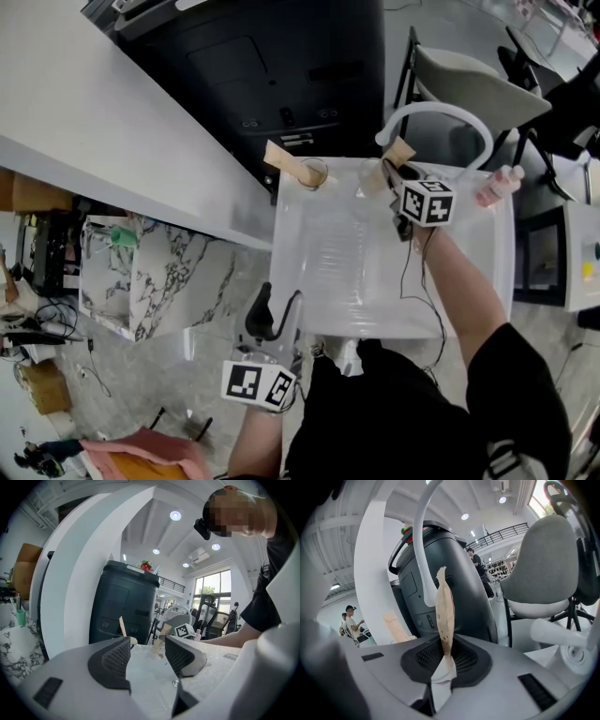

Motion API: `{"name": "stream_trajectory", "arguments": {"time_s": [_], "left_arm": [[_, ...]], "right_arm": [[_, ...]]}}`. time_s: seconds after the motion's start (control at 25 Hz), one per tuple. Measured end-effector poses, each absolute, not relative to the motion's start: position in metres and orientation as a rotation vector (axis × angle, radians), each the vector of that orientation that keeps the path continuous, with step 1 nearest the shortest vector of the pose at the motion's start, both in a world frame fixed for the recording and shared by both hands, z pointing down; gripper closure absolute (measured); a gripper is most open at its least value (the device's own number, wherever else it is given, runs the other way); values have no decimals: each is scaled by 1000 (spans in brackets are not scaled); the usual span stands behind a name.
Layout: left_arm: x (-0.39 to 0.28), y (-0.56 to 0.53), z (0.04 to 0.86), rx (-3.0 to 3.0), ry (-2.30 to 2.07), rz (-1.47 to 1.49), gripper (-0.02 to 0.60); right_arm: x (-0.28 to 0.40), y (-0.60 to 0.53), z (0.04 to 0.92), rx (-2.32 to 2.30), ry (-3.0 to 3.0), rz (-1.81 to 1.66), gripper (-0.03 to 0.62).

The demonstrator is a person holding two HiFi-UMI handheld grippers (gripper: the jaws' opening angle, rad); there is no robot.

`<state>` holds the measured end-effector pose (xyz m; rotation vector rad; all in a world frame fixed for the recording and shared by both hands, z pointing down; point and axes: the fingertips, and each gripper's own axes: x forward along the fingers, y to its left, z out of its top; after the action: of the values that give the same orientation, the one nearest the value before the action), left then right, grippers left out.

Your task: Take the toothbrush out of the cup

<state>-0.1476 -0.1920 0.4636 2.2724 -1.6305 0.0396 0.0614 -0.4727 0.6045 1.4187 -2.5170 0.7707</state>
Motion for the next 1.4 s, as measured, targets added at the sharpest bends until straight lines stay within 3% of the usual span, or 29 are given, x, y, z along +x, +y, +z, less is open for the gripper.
{"name": "stream_trajectory", "arguments": {"time_s": [0.72,1.4], "left_arm": [[-154,-177,453,2330,-1567,6,367],[-163,-173,435,2453,-1409,-36,367]], "right_arm": [[70,-438,542,1544,-2603,693,563],[48,-357,429,1537,-2773,468,566]]}}
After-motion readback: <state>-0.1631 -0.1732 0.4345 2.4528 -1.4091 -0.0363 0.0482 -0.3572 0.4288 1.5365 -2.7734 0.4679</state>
